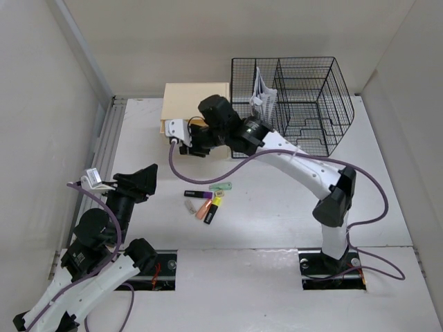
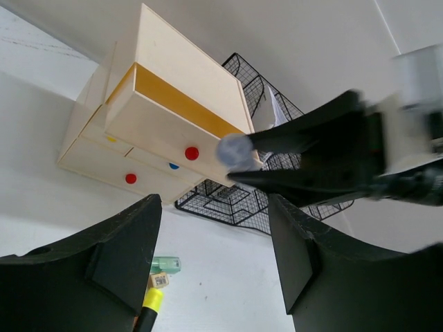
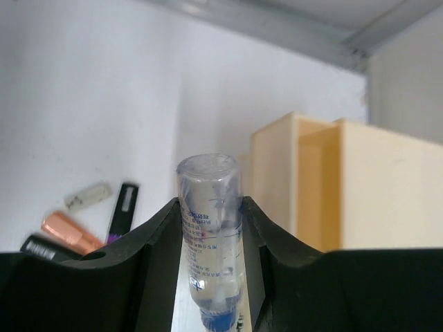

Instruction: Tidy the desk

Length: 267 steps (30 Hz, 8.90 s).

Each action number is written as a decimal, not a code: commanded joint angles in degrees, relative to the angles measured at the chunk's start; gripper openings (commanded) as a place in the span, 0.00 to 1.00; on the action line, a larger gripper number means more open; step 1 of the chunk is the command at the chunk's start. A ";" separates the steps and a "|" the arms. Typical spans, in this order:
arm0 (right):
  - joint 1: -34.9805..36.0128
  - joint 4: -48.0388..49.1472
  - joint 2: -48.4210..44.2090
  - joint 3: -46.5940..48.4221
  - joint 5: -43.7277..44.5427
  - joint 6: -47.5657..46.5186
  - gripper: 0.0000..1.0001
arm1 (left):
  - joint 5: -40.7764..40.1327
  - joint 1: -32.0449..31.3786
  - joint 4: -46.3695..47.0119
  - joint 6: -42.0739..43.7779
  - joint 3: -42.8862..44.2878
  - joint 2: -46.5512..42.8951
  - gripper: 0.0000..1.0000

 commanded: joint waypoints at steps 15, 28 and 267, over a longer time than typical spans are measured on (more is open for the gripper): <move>-6.68 10.70 1.52 7.88 12.20 7.47 0.00 | 0.82 -0.03 1.02 0.10 1.50 -0.49 0.61; -9.76 2.27 5.30 10.96 1.49 5.19 0.07 | 0.82 -0.03 0.50 0.62 1.50 -1.01 0.62; 2.54 8.24 8.73 -22.26 1.83 6.07 0.52 | 16.81 26.51 2.52 4.84 -1.32 0.22 0.75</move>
